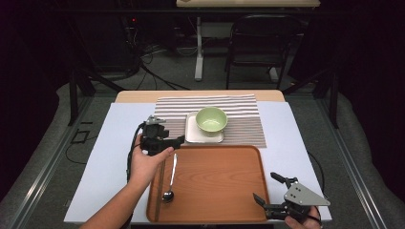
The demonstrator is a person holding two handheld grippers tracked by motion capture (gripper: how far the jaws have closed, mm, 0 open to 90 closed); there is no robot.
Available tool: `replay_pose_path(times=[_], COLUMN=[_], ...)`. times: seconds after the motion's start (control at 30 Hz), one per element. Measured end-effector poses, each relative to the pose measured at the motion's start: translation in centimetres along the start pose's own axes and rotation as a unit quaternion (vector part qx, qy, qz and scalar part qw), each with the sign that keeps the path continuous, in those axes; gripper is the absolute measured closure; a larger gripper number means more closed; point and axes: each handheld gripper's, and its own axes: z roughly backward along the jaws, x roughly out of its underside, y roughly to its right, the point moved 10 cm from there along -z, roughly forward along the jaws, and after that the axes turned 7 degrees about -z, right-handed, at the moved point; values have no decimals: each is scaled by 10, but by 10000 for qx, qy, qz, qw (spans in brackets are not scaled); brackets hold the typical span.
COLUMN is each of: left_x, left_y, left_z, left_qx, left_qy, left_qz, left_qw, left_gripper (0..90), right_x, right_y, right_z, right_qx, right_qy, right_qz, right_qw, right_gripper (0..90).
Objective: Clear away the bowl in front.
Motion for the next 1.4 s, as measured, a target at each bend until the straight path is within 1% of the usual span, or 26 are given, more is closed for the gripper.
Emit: replay_pose_path(times=[0.1, 0.23, 0.3, 0.47, 0.67, 0.8, 0.93, 1.1, 1.23, 1.4], left_x=[0, -4, -6, -12, -18, -20, -22, -25, -29, -34], left_y=[2, 3, 4, 5, 5, 3, 1, -1, -1, 0], left_z=[-4, -11, -14, -21, -30, -36, -42, -48, -52, -59], left_qx=[4, 37, 65, 25, 108, 40, 53, 28, 91, 93], left_qy=[-110, -102, -99, -79, -54, -44, -45, -41, -22, 40], left_qz=[47, 55, 35, 8, 49, 34, 101, 119, 219, 203], left_qw=[9999, 9999, 9999, 10000, 9999, 10000, 9999, 9999, 9997, 9997], left_gripper=[256, 216, 213, 212, 213, 213, 214, 220, 223, 232], right_x=[0, 0, 0, 0, -1, -1, -1, -1, -1, -1], right_y=[0, 1, 0, 1, 0, 0, 0, 0, 0, -1], right_z=[0, 0, 0, 0, 0, 0, 0, 0, 0, 0], right_qx=[2, 8, 8, 6, -6, -12, -11, -15, -21, -25], right_qy=[1, 9, 8, 13, 17, 18, 21, 24, 28, 37], right_qz=[-29, -10, -10, 2, 8, 1, -8, 11, -6, -4], right_qw=[10000, 10000, 10000, 10000, 10000, 10000, 10000, 10000, 10000, 10000], right_gripper=[118, 118, 118, 118, 118, 118, 118, 118, 118, 118])
